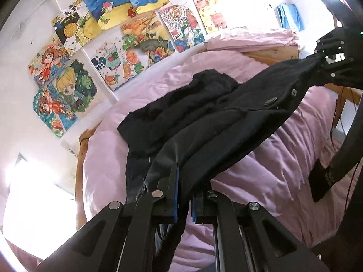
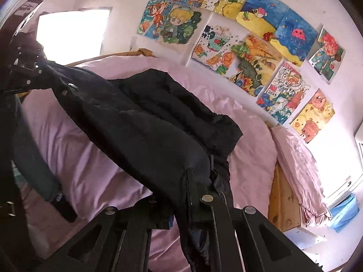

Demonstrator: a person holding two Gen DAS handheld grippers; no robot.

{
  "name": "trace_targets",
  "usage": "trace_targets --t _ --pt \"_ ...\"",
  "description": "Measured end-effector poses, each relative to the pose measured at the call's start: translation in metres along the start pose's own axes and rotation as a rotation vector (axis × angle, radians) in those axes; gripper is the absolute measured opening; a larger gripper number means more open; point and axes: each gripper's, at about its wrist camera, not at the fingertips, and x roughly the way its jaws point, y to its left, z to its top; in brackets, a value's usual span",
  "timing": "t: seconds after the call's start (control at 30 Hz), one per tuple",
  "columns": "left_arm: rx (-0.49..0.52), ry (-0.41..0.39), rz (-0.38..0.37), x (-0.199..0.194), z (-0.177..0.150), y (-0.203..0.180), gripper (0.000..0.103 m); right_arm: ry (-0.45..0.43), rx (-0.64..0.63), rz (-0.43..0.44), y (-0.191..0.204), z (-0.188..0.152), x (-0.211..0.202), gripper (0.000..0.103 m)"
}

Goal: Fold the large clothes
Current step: 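Lower the folded hem onto the jacket and open both grippers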

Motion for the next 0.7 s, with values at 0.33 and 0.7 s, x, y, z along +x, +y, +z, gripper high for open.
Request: trace_targets --t 0.33,0.7 --pt "-0.138 -0.066 -0.006 0.018 0.084 0.071 0.007 -0.092 0.155 0.022 -0.078 0.075 0.029 0.008" --pt "-0.175 -0.060 0.062 0.111 0.159 0.142 0.007 -0.110 0.187 -0.009 -0.147 0.147 0.130 0.008"
